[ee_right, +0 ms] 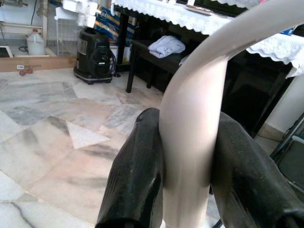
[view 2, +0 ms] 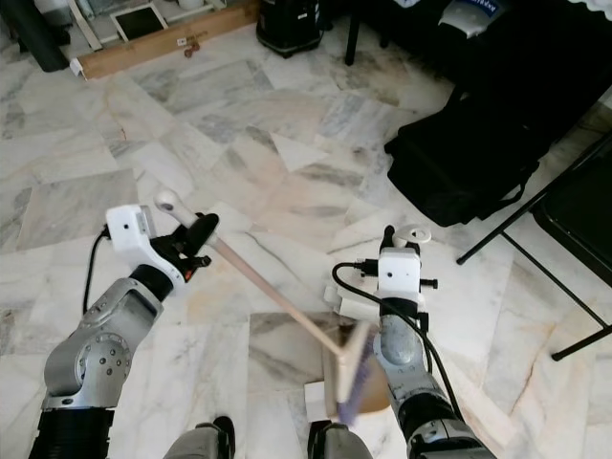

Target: Sweep floor

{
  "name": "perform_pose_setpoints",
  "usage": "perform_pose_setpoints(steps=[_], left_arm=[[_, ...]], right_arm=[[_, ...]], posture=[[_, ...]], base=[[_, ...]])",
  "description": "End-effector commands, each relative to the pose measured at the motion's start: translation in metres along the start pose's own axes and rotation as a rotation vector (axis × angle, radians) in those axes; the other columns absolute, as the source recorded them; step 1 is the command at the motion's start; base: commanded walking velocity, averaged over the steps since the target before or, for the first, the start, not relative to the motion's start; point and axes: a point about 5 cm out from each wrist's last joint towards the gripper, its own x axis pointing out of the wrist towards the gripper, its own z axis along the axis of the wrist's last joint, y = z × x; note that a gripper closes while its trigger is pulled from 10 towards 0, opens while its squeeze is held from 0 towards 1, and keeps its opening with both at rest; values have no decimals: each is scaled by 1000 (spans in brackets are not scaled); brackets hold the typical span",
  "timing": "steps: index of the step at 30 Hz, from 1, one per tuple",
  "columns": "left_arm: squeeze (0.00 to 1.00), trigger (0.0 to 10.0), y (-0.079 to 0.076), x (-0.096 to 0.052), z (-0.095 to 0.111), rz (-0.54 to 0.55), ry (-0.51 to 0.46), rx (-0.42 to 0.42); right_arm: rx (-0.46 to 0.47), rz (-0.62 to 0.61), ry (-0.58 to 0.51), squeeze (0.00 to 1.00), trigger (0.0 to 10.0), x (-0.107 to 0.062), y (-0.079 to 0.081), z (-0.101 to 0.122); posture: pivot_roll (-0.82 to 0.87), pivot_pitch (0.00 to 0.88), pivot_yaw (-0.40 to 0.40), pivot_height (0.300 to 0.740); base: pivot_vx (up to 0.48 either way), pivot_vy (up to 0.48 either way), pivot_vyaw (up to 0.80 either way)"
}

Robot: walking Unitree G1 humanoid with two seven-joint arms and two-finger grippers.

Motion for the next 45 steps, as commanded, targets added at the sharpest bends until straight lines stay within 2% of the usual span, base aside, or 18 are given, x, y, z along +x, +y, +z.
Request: perform_pose_setpoints(steps=[1, 7, 11, 13, 18, 20, 21, 23, 24, 29, 31, 34, 37, 45], left_arm=[[0, 10000, -9, -3, 4, -60, -3, -18], [0, 10000, -9, -3, 10, -42, -28, -6], [0, 10000, 3, -4, 41, 65, -197, 28], [0, 10000, 4, -5, 44, 71, -212, 30], [0, 10000, 15, -10, 68, 158, -336, 106], [0, 10000, 17, -11, 70, 177, -350, 118], [0, 10000, 22, -13, 71, 213, -349, 179], [0, 10000, 24, -14, 69, 223, -326, 245], [0, 10000, 24, -14, 63, 212, -281, 333], [0, 10000, 24, -14, 50, 188, -207, 390], [0, 10000, 21, -12, 41, 146, -146, 411], [0, 10000, 13, -9, 26, 52, -60, 409], [0, 10000, 7, -9, 19, -13, -14, 413], [0, 10000, -2, -11, 15, -83, 18, 335]], right_arm=[[-22, 13, 65, 0, 10000, -9, 2, -12], [-15, 10, 64, 0, 10000, -8, 4, -11], [-11, 6, 62, 0, 10000, -7, 3, -10], [-10, 6, 63, 0, 10000, -6, 3, -10], [3, 1, 57, 0, 10000, -3, 2, -7], [4, 1, 57, 0, 10000, -2, 2, -7], [5, 1, 59, 0, 10000, -1, 3, -6], [6, 2, 60, 0, 10000, 0, 3, -6], [8, 3, 60, 0, 10000, 0, 3, -6], [11, 5, 57, 0, 10000, 1, 4, -5], [10, 5, 56, 0, 10000, 1, 3, -5], [9, 4, 56, 0, 10000, 1, 3, -5], [8, 3, 56, 0, 10000, 1, 2, -6], [7, 3, 60, 0, 10000, 0, 2, -6]], posture=[[202, 261, -31, 740], [204, 258, -33, 740], [205, 252, -35, 740], [205, 251, -36, 740], [205, 235, -42, 740], [205, 234, -42, 740], [209, 227, -44, 740], [209, 227, -44, 740], [208, 224, -46, 740], [208, 222, -47, 740], [206, 222, -47, 740], [204, 223, -46, 740], [204, 222, -45, 740], [204, 225, -45, 740]], base=[[0, 0, 0], [0, 0, 0], [0, 0, 0], [0, 0, 0], [0, 0, 0], [0, 0, 0], [0, 0, 0], [0, 0, 0], [0, 0, 0], [0, 0, 0], [0, 0, 0], [0, 0, 0], [0, 0, 0], [0, 0, 0]])
